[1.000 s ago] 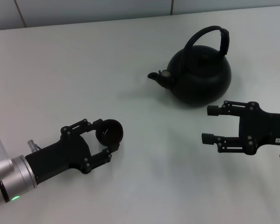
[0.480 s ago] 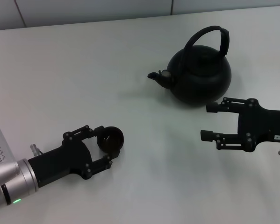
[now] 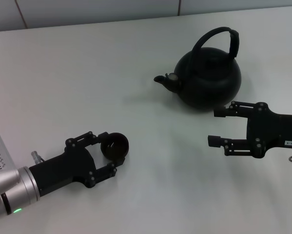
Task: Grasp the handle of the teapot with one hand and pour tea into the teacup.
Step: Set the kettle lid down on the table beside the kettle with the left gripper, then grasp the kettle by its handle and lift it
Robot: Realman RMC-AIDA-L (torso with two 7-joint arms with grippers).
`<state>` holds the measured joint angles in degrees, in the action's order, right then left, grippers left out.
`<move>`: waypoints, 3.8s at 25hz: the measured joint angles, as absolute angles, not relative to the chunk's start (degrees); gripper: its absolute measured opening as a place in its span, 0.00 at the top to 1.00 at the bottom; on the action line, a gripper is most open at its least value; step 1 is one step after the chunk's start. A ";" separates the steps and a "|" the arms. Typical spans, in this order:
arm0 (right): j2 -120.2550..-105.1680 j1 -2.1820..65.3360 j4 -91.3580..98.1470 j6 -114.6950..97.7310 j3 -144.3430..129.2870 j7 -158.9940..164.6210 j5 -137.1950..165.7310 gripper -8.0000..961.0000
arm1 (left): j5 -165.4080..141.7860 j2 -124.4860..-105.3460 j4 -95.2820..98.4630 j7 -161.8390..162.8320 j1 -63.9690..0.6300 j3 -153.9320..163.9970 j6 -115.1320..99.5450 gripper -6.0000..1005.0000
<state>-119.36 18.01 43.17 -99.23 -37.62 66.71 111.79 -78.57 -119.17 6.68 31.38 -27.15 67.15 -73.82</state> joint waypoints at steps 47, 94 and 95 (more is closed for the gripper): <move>-119.37 18.37 43.13 -98.72 -37.65 66.71 111.79 0.21 | -79.52 -117.03 20.29 39.56 -19.56 72.83 -85.50 0.18; -119.39 18.65 23.57 -75.59 -30.53 52.31 77.23 0.21 | -99.71 -113.47 40.78 60.10 -16.09 60.38 -99.56 0.18; -119.47 20.56 21.09 -74.42 -29.94 50.87 76.84 0.21 | -99.72 -113.47 40.78 60.10 -16.11 60.38 -99.49 0.18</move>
